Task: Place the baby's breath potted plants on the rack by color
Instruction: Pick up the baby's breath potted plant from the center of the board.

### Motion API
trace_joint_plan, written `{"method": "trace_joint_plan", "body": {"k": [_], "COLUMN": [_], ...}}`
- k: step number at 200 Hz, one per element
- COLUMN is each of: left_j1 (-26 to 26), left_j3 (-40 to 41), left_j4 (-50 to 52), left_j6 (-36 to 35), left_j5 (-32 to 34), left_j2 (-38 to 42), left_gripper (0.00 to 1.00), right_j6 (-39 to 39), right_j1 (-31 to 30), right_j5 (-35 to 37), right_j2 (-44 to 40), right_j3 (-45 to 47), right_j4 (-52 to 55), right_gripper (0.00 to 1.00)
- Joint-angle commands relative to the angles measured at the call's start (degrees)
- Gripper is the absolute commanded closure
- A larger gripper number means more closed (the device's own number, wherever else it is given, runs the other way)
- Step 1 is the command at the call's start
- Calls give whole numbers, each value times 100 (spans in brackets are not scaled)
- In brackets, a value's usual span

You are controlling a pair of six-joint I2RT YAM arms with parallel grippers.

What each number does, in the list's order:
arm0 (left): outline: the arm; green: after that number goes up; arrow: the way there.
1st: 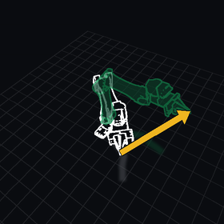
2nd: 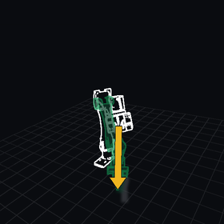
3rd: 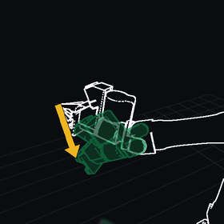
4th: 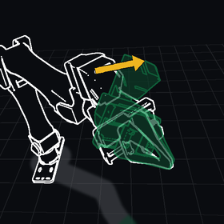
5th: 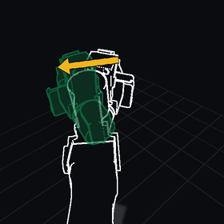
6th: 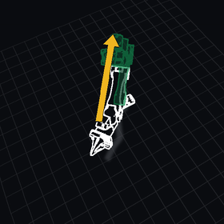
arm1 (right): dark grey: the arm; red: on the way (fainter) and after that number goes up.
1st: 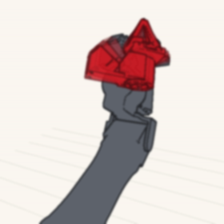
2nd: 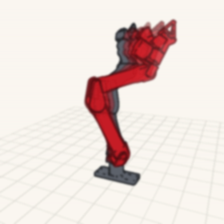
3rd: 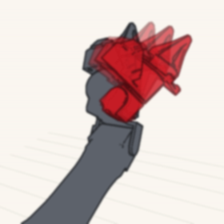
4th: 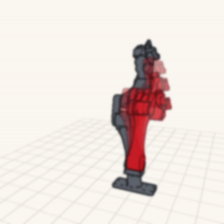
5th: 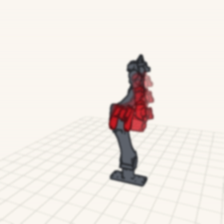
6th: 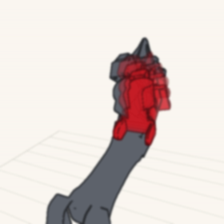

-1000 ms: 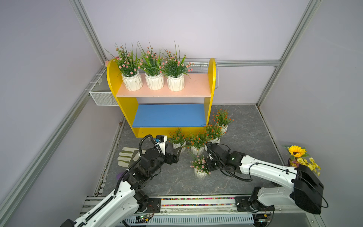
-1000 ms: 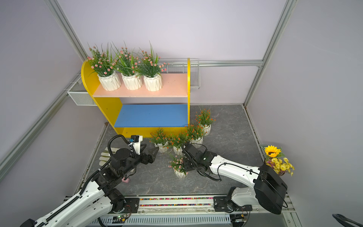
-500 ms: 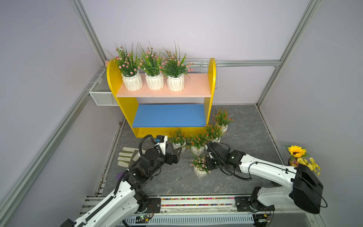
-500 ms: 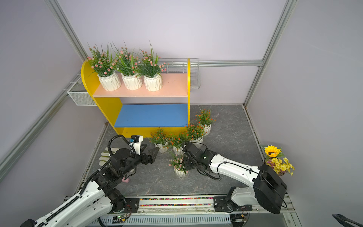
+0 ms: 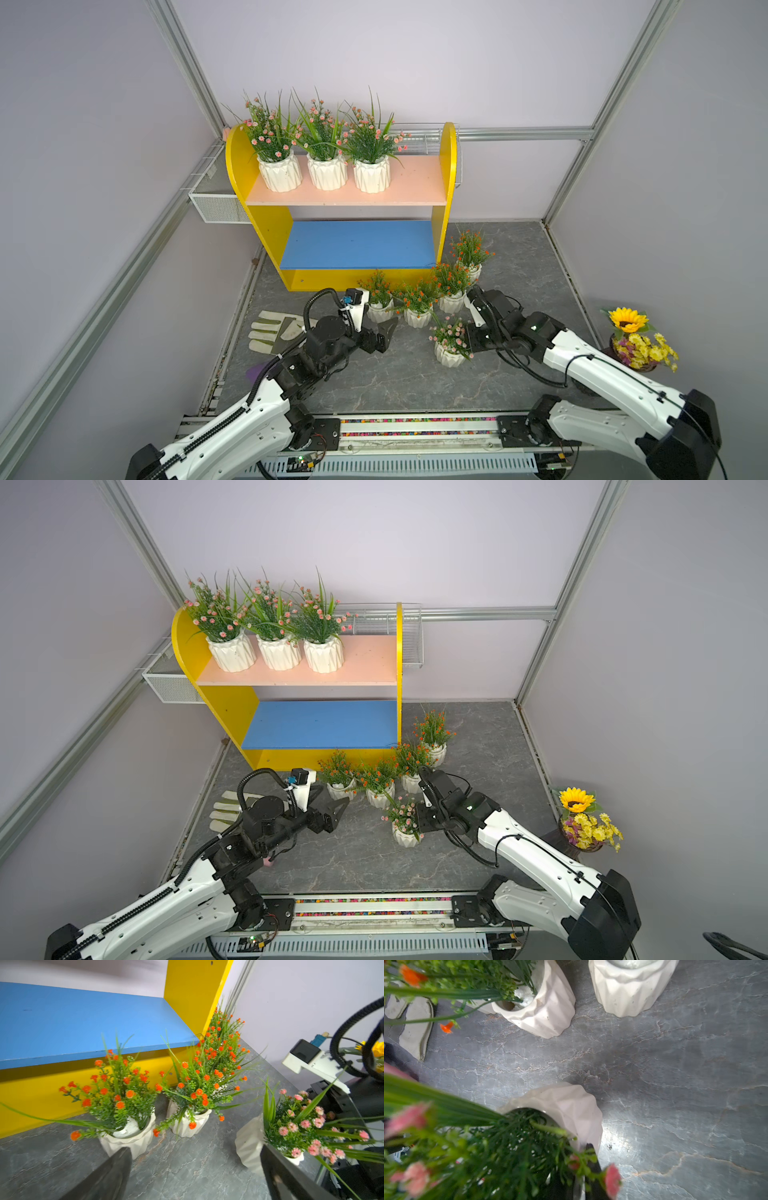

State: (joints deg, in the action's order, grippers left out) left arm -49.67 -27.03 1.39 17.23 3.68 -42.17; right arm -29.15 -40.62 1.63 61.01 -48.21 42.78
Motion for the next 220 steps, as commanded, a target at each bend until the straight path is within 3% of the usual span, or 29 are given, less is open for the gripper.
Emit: {"method": "trace_joint_plan", "body": {"k": [1, 77, 135, 200, 220], "left_j1": [-275, -1073, -1845, -1982, -1986], "left_j3": [-66, 233, 221, -67, -314], "left_j4": [-264, -1432, -2098, -2612, -2372], "left_j6": [-208, -650, -1234, -1335, -1285], "left_j5": [437, 416, 537, 666, 578], "left_j2": [-76, -470, -1296, -2134, -2280], "left_gripper": [1, 0, 0, 0, 0], "right_j6": [262, 592, 611, 533, 515], "right_j1": [128, 314, 312, 242, 194], "right_j5": [-230, -665, -1000, -1300, -1358], "right_j2": [-225, 1, 209, 312, 375], "right_j3": [-490, -1124, -1292, -1210, -1174], "right_j4": [210, 413, 241, 31, -55], "right_gripper": [93, 92, 92, 92, 92]}}
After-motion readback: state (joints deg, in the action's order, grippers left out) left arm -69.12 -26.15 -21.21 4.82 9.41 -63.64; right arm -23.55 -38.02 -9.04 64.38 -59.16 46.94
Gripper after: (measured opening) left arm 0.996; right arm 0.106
